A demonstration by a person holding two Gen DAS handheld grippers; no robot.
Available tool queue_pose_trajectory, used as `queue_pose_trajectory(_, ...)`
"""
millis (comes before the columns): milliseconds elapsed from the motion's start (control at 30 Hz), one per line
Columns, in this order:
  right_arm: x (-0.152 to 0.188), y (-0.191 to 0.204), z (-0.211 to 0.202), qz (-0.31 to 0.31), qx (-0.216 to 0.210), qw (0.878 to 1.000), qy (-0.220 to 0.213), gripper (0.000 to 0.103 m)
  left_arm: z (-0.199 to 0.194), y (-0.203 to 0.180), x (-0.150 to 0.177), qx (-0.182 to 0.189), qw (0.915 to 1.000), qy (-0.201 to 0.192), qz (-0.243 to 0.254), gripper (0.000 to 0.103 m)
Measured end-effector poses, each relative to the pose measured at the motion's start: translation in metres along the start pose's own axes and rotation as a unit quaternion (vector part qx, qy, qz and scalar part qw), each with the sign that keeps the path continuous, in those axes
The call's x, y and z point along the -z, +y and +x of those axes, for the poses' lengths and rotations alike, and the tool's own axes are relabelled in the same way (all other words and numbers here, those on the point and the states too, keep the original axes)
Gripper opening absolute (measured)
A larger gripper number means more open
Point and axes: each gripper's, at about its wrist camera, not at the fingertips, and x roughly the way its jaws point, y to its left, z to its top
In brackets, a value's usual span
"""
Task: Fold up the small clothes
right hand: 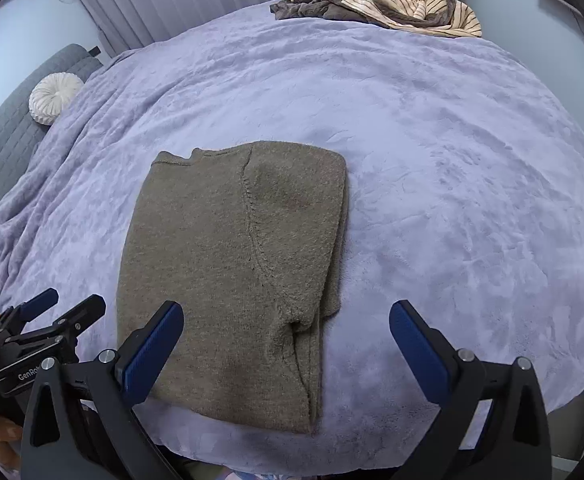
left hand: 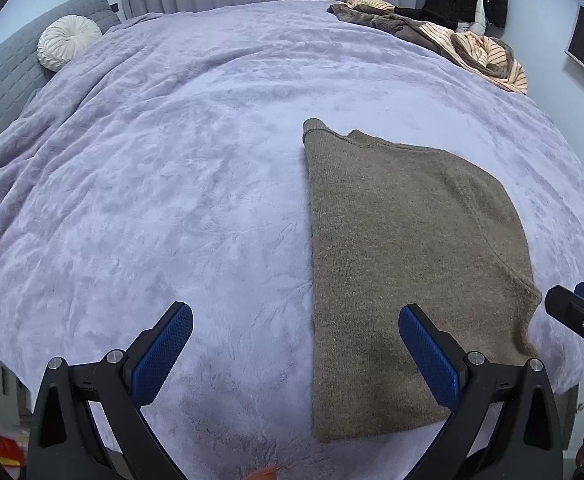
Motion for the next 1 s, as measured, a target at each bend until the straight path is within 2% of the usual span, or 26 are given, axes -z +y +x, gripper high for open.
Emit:
queue_pose_trajectory(267, -0.004, 0.000, 0.002, 0.017, 0.022, 1.000, 0.004, 0.102, -0.006, -0.004, -0.004, -0.005, 0.9999, -0.013, 0.002, 0.103)
queue_pose_trajectory(500, -0.005, 0.005, 0.002, 0.004, 0.044, 0.999, 0.001, 0.102, -0.006, -0.012, -0.003, 0.011, 0.9999, -0.005, 0.003, 0.103)
queue_pose_trajectory(600, -0.005, 0.007, 0.002, -0.003, 0.052, 0.999, 0.001, 0.102, -0.006, -0.016, -0.002, 0.006, 0.9999, -0.006, 0.006, 0.103)
queue_pose_trajectory(1000, -0.003, 0.011, 0.003, -0.009, 0.057, 0.998, 0.002, 0.102, -0.008, -0.021, -0.003, 0.004, 0.9999, -0.007, 0.009, 0.103)
